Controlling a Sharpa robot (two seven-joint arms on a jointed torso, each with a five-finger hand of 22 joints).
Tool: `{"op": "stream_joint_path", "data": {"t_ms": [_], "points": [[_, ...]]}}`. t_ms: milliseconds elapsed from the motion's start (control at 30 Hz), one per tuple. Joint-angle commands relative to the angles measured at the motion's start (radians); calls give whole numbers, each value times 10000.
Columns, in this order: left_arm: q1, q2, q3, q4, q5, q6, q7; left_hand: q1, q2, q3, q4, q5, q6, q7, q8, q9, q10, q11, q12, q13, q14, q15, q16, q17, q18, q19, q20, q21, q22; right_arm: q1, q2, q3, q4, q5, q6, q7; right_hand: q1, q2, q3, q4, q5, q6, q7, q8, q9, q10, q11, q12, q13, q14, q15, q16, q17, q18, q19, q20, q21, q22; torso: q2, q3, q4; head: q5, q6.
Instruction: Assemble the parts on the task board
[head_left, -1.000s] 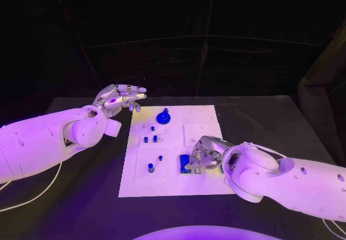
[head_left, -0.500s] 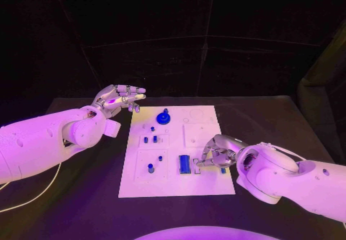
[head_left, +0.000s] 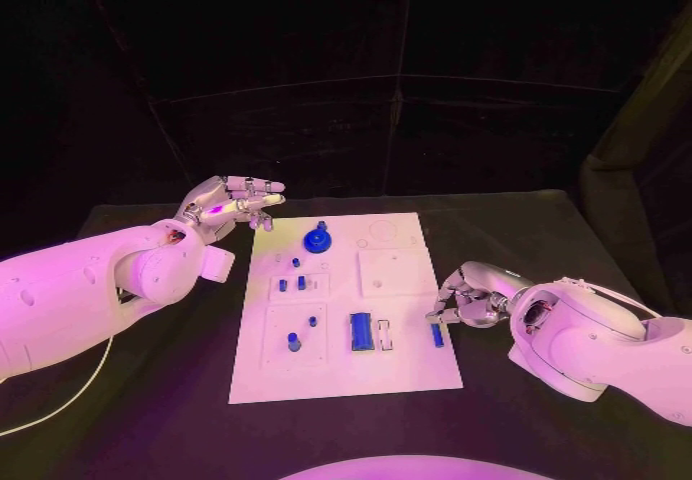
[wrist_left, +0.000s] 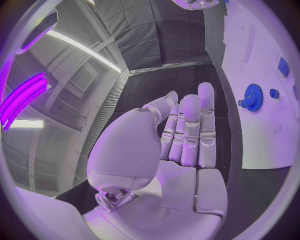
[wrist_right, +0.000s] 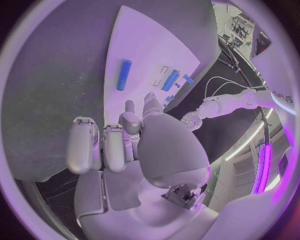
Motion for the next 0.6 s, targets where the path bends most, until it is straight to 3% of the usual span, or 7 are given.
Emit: {"op": "stream_joint_path", "data": {"t_ms": [33,167,400,600], "points": [[10,-25,-53,42,33,88,128,-108,-16,-24,-39,43,-24,-14,50,-6,-78,-17,68,-8,-53,2,28,-16,52,23,16,-32,-14,9,-40,-3,-23,-672,508,-233,-154,4,-145,52,-31,162,-14,10,75,77,-52,-64,2,544,-13,35,9,-201,15,-18,63,4,-15,10,-2,-25,9],[10,-37,-95,54,33,143,108,-117,7,-21,-45,43,24,-38,99,6,-64,-34,116,-6,-67,-6,28,-33,55,17,15,-43,-20,-2,49,-8,-161,-884,796,-459,-239,-9,-251,140,-70,261,-57,51,166,88,-86,-90,-5,543,-41,32,17,-203,16,-43,65,13,-3,-13,19,-51,33],[10,-58,-117,69,33,177,88,-118,10,-20,-46,43,31,-42,106,8,-61,-37,122,-6,-69,-8,27,-37,56,17,14,-45,-21,-136,307,-12,-356,-1128,1223,-693,-262,-24,-289,168,-106,272,-67,56,197,94,-94,-91,0,543,-49,31,20,-204,16,-51,65,15,7,0,24,-37,24],[10,-78,-122,64,32,170,93,-118,10,-20,-46,43,31,-42,106,8,-61,-37,122,-6,-69,-8,27,-37,56,17,14,-45,-21,-179,390,-14,-427,-1277,1515,-821,-262,-39,-306,172,-122,273,-71,56,209,90,-97,-106,-11,540,-52,22,4,-203,13,-54,62,9,-2,-16,20,-29,-3]]}}
